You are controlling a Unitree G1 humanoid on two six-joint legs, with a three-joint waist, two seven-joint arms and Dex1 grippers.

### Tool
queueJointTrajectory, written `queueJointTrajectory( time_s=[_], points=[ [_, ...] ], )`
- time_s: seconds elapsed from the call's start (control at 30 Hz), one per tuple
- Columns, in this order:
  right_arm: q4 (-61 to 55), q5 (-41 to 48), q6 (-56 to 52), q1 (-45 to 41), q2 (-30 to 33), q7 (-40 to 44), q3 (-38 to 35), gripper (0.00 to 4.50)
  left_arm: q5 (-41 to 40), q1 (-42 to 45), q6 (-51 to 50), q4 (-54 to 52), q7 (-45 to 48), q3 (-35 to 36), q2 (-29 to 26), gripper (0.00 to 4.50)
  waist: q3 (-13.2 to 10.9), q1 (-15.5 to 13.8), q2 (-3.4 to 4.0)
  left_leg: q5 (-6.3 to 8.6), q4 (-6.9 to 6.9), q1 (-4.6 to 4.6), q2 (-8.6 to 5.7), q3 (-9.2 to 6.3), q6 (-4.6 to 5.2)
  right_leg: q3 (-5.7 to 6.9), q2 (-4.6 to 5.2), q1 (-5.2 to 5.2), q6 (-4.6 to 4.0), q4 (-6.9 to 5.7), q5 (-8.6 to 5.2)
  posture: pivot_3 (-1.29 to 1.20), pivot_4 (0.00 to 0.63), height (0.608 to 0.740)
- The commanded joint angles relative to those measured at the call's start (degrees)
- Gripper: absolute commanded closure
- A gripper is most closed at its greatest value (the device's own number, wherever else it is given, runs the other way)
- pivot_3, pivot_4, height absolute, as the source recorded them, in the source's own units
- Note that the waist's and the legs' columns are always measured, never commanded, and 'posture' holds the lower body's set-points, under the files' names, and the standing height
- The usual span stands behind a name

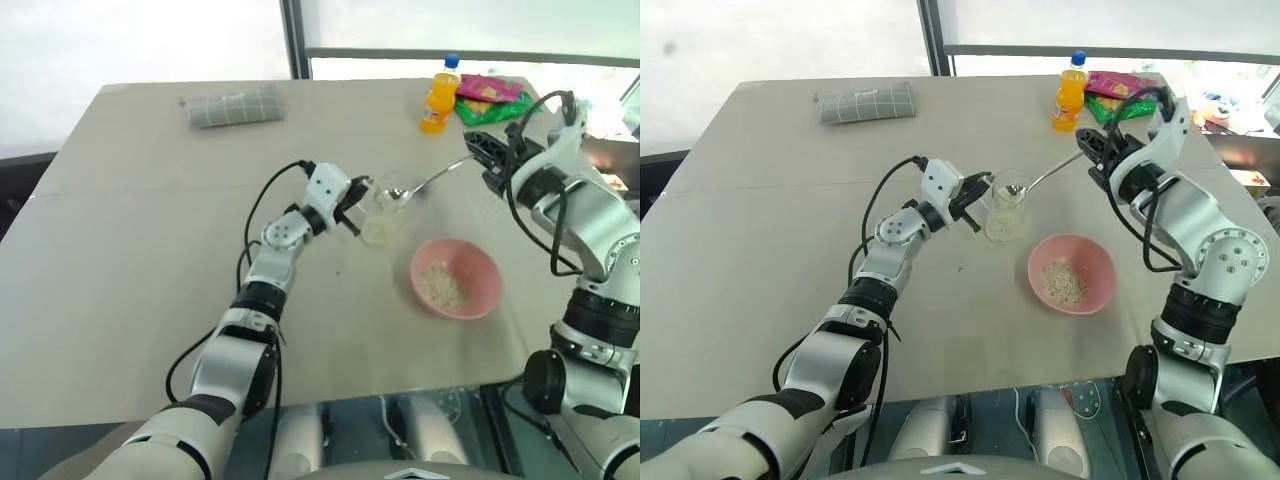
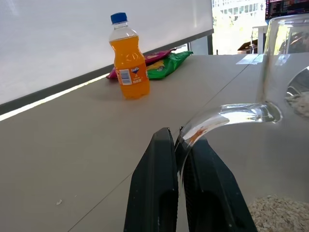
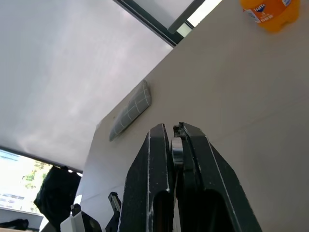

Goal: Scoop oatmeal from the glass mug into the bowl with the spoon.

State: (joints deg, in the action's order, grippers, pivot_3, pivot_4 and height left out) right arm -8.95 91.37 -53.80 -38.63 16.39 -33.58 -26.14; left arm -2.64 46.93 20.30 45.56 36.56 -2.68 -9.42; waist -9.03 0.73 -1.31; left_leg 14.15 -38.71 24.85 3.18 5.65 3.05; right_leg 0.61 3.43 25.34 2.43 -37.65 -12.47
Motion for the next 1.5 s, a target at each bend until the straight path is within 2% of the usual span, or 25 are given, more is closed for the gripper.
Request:
queueJointTrajectory(
  time_s=[0.03,0.4,1.07,1.5],
  points=[
    [-3.1,4.0,3.7,1.5,0.0,-1.7,-0.4,4.5,-3.2,0.3,0.3,-1.2,0.7,2.1,0.7,4.47,0.0,0.0,0.0,0.0,0.0,0.0,0.0,0.0,0.0,-0.01,0.0,0.01,0.0,0.0,0.0,0.0,0.15,0.74],
    [-4.3,10.6,11.2,5.7,0.6,-2.4,1.2,4.5,-5.7,-0.3,-0.2,-0.6,2.3,3.8,1.6,4.47,0.0,0.0,0.0,0.0,0.0,0.0,0.0,-0.03,0.0,-0.01,-0.01,0.0,0.0,0.01,0.0,0.0,0.15,0.74],
    [-8.1,12.5,21.0,10.9,-2.2,-1.8,4.0,4.5,-6.1,-0.2,-0.4,-0.4,3.6,3.8,2.2,4.47,0.0,0.0,0.0,0.0,0.0,-0.01,0.0,-0.09,0.01,-0.04,-0.01,0.0,0.0,0.01,0.0,0.0,0.15,0.74],
    [-9.2,20.5,24.4,11.1,1.7,-4.0,2.0,4.5,-5.7,-0.2,-0.2,0.5,3.7,3.4,2.2,4.47,0.0,0.0,0.0,0.0,0.0,-0.02,0.0,-0.12,0.01,-0.06,-0.02,0.0,0.01,0.0,0.0,0.0,0.15,0.74]
  ],
)
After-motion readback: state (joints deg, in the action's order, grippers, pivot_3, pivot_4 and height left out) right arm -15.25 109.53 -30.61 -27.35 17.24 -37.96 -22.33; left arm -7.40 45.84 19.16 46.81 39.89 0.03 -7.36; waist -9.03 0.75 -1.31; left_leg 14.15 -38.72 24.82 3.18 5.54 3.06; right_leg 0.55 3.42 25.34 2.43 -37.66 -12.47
